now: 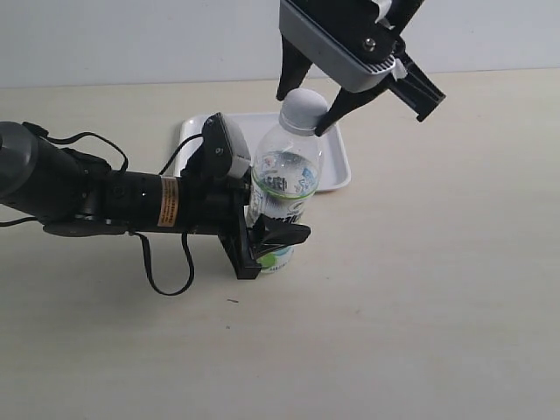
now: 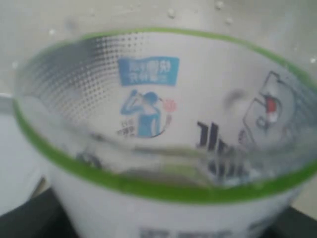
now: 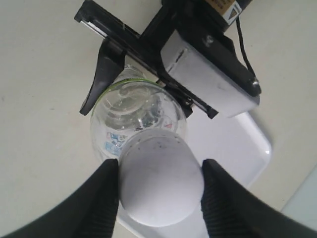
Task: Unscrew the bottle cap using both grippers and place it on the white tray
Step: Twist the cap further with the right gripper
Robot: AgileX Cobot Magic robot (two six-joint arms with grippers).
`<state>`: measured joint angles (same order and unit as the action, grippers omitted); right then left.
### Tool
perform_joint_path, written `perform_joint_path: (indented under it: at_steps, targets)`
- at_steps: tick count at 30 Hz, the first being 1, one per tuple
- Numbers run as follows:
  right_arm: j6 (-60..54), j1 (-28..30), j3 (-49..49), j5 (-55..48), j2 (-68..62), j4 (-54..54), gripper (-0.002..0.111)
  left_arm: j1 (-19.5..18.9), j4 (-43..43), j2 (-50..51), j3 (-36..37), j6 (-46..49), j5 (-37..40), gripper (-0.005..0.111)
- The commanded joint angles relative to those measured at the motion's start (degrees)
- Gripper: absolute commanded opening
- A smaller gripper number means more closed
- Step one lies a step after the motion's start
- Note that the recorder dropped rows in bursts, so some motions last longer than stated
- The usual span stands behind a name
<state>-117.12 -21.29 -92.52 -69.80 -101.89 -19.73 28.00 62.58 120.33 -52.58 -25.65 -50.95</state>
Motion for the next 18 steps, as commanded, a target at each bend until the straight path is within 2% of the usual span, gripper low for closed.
perform_joint_path:
  at_steps: [1, 7, 18]
  targets:
    - [-3.7, -0.1, 0.1, 1.3, -2.4, -0.9, 0.000, 0.0, -1.7, -0.3, 0.0, -2.7, -1.3, 0.000]
    - [-3.7, -0.1, 0.1, 1.8, -2.9, 3.4, 0.000, 0.0, -1.7, -0.3, 0.0, -2.7, -1.3, 0.000]
    - [-3.6, -0.1, 0.1, 1.9, -0.8, 2.3, 0.000, 0.0, -1.7, -0.3, 0.0, -2.7, -1.3, 0.000]
